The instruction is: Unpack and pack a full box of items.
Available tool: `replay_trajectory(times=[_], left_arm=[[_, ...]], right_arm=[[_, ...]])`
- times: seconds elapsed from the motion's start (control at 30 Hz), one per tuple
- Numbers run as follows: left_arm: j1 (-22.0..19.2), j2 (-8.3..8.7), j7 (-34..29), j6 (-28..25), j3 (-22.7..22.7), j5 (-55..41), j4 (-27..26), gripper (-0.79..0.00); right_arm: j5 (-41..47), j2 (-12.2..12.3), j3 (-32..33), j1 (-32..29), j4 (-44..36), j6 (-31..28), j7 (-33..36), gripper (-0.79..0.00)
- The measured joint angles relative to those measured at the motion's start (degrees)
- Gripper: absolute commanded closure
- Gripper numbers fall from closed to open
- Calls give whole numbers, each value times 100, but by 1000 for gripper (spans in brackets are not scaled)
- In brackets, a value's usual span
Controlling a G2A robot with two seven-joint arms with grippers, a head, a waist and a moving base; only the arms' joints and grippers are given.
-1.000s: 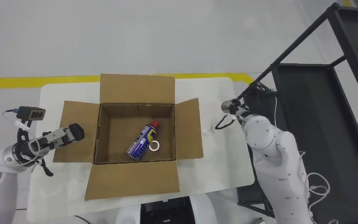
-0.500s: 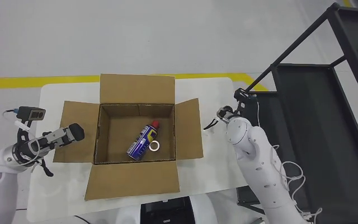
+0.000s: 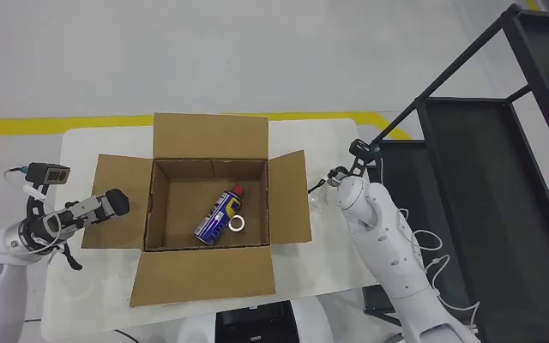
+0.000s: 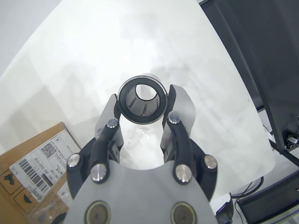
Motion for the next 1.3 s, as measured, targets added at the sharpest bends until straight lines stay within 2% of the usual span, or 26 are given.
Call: replay_trajectory(times=[0.37, 0.93, 0.97, 1.03, 1.1, 1.3], left_arm=[[0, 0, 0, 0, 0, 0, 0, -785], [0, 0, 0, 0, 0, 0, 0, -785], [0, 0, 0, 0, 0, 0, 0, -785], [0, 0, 0, 0, 0, 0, 0, -785], [0, 0, 0, 0, 0, 0, 0, -785], [0, 0, 0, 0, 0, 0, 0, -785]], right_arm=[[567, -148, -109, 285, 817, 20, -796, 0], [954, -266, -135, 488, 1331, 74, -1379, 0], [972, -271, -131, 493, 1347, 87, -1398, -80], [997, -277, -122, 501, 1371, 96, -1417, -357], [1024, -283, -110, 507, 1389, 101, -1434, -785], [1025, -288, -95, 540, 1400, 118, -1409, -785]])
